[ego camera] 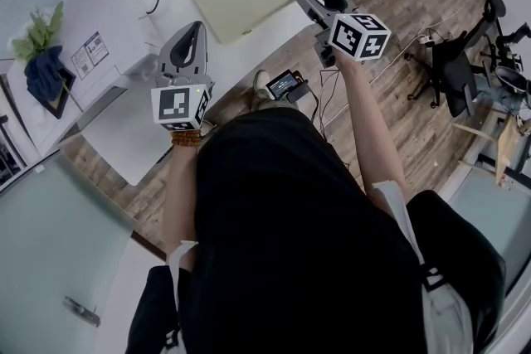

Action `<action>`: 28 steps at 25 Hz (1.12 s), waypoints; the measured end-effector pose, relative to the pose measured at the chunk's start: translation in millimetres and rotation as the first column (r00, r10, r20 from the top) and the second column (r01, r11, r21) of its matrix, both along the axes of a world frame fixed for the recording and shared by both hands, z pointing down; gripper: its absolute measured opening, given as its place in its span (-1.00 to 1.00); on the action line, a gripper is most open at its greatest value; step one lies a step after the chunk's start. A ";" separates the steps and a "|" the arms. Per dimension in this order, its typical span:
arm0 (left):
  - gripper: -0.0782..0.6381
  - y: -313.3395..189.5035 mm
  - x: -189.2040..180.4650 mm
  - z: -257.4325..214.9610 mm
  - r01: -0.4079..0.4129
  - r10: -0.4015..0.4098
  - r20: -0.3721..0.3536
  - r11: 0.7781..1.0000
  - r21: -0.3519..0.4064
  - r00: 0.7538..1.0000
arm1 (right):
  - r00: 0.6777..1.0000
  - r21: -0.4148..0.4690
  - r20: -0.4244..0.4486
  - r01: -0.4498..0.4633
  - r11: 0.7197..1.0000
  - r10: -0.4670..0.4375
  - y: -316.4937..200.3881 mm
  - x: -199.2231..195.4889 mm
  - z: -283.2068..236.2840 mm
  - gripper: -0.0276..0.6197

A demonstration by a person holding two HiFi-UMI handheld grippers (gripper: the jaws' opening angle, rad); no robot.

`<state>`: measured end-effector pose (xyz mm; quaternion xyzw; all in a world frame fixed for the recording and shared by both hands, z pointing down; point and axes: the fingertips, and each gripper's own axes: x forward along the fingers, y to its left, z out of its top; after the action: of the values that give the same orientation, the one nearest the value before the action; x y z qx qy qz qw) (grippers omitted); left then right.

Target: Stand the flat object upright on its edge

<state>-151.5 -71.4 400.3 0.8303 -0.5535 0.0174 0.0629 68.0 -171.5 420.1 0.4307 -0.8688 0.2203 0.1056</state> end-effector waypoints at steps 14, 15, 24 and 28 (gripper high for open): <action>-0.76 2.4 -7.5 -1.2 0.011 -0.011 -0.002 1.000 0.000 1.000 | 0.997 0.054 -0.066 0.040 0.998 -0.037 8.6 -22.3 -13.4 -0.14; -0.76 2.2 -7.5 -1.1 0.010 -0.010 -0.003 1.000 0.000 1.000 | 0.997 0.055 -0.069 0.040 0.998 -0.036 8.7 -22.9 -13.4 -0.14; -0.76 0.1 -4.2 -1.6 0.000 0.000 -0.008 1.000 0.003 1.000 | 0.994 0.064 -0.099 0.054 0.996 -0.047 12.3 -29.1 -15.8 -0.14; -0.76 -0.2 -5.2 -1.5 0.002 -0.002 -0.005 1.000 0.001 1.000 | 0.994 0.068 -0.102 0.047 0.997 -0.040 14.4 -32.4 -16.6 -0.14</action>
<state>-156.7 -71.6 398.8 0.8299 -0.5541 0.0149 0.0639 35.5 -157.2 403.5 0.4255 -0.8789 0.1652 0.1388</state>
